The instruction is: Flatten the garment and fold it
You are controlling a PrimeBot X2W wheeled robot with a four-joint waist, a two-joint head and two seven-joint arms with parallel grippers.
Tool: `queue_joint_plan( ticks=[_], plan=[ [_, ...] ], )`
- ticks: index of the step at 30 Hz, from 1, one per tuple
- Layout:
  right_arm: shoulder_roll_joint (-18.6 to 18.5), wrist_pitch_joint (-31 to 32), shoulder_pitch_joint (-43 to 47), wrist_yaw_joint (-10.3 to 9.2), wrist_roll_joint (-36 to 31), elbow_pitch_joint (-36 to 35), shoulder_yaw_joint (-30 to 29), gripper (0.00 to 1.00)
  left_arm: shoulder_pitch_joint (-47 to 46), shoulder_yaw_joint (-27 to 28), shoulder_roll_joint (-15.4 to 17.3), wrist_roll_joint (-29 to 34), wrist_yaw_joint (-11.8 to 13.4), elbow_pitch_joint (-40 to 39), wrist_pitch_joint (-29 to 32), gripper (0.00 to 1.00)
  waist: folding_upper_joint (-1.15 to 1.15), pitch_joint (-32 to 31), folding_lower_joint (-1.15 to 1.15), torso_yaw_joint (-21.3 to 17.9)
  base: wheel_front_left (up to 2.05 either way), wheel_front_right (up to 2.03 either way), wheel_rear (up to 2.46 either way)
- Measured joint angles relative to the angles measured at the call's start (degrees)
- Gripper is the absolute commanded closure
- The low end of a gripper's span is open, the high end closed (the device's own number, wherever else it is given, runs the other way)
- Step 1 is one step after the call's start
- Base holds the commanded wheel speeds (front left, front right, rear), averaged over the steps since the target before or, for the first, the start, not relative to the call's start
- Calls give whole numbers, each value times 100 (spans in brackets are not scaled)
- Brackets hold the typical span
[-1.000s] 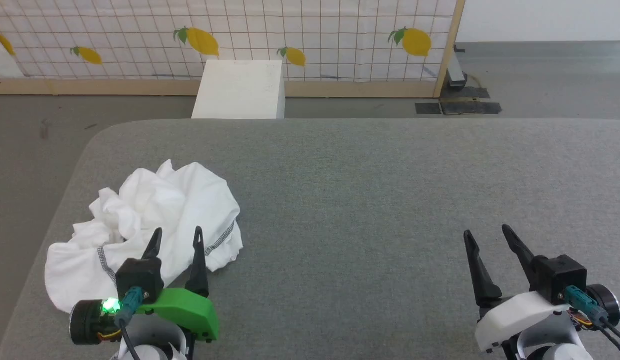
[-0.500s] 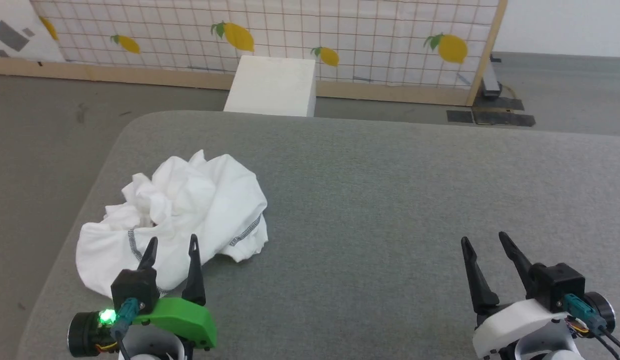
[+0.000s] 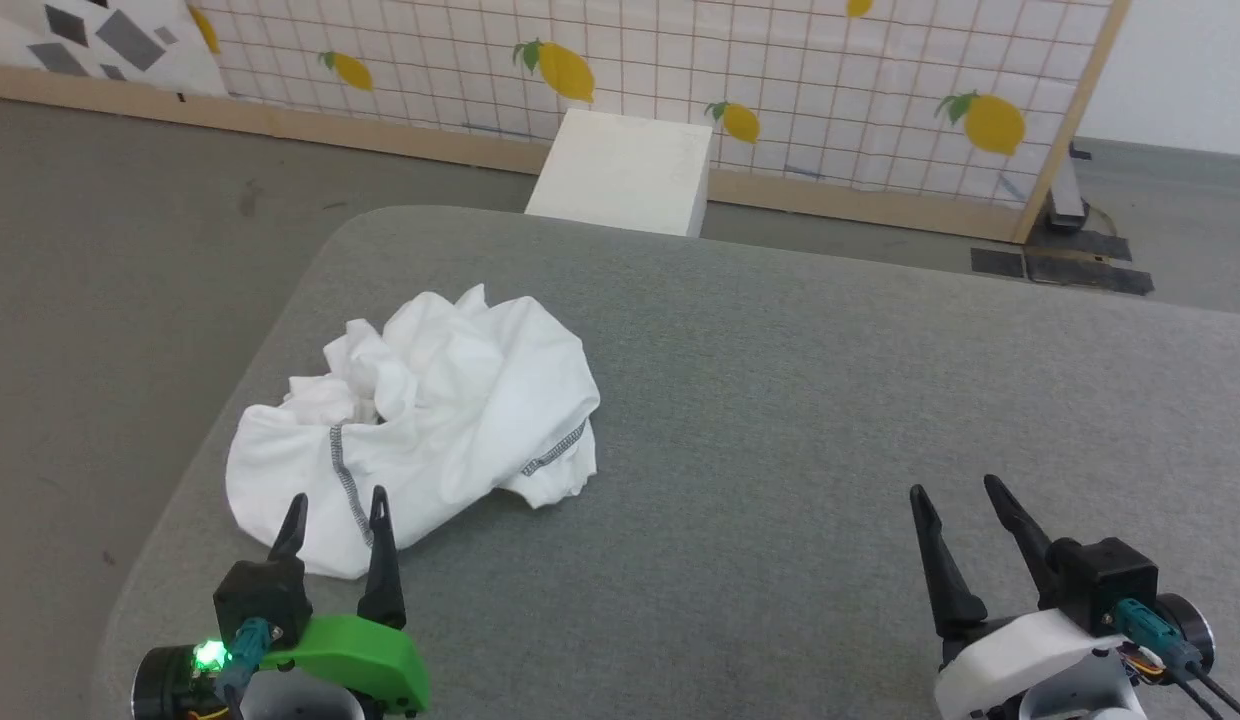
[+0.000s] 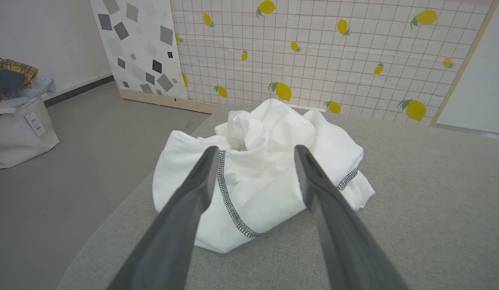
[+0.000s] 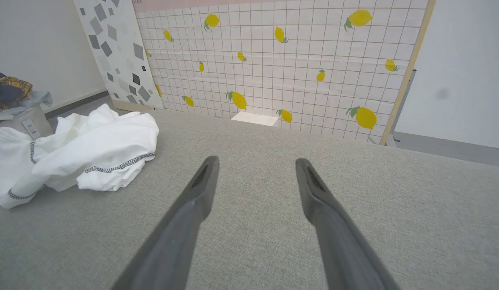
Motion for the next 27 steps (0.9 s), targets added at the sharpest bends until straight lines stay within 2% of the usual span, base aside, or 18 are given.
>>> queue_joint_plan(
  ticks=[27],
  plan=[
    [0,-330,32,0,160,343,162,0,229,12,0,-152,161,109,-311,0,0,-75,0,715,0,0,0]
  ],
)
